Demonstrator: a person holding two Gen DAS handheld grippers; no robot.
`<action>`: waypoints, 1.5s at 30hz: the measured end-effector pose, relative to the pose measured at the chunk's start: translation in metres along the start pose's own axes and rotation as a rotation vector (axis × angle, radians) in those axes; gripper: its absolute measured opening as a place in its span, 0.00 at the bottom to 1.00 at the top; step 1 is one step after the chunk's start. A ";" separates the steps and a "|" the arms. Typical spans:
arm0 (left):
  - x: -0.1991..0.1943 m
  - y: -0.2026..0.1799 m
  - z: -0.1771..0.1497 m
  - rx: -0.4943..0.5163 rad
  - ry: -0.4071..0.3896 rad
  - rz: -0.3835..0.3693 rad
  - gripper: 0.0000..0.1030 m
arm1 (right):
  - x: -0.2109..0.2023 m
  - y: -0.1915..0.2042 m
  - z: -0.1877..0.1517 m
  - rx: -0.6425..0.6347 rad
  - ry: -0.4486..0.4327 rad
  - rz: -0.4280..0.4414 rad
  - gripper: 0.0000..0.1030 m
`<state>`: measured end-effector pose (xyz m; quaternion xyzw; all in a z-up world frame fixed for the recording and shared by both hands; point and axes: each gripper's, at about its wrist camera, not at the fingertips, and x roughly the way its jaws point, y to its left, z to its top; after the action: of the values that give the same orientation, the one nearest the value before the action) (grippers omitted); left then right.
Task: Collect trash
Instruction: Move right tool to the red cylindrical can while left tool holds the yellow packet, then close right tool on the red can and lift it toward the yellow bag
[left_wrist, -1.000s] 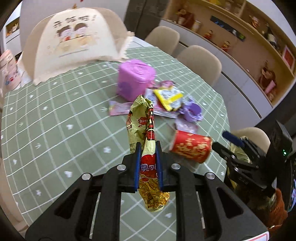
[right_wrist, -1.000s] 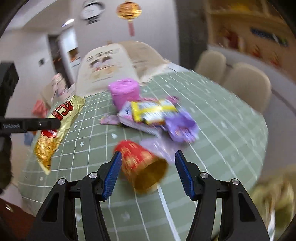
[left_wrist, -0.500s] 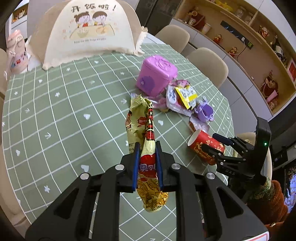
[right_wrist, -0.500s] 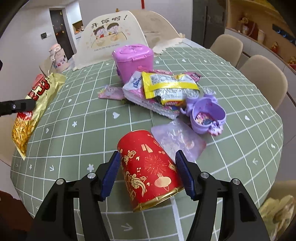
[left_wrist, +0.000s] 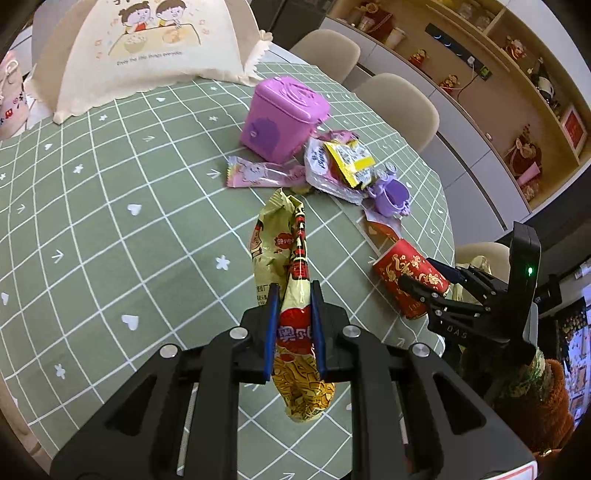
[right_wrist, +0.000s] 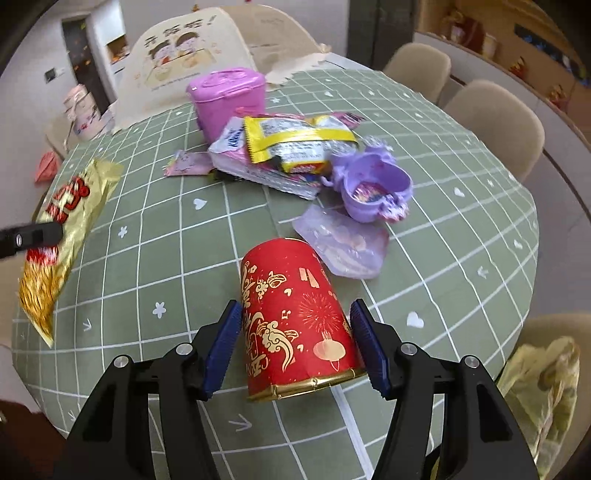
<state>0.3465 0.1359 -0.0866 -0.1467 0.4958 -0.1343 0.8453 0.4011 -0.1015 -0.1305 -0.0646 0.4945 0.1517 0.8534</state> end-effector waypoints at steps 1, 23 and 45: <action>0.001 -0.001 -0.001 0.004 0.004 -0.005 0.14 | -0.001 -0.001 -0.001 0.009 0.002 -0.002 0.56; 0.039 -0.033 0.028 0.088 0.057 -0.039 0.14 | -0.059 -0.001 -0.014 0.105 -0.109 -0.064 0.49; 0.049 -0.224 0.037 0.383 -0.004 -0.261 0.14 | -0.182 -0.144 -0.077 0.362 -0.291 -0.271 0.49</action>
<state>0.3837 -0.0839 -0.0230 -0.0468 0.4363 -0.3337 0.8343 0.2994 -0.2932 -0.0179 0.0460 0.3727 -0.0473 0.9256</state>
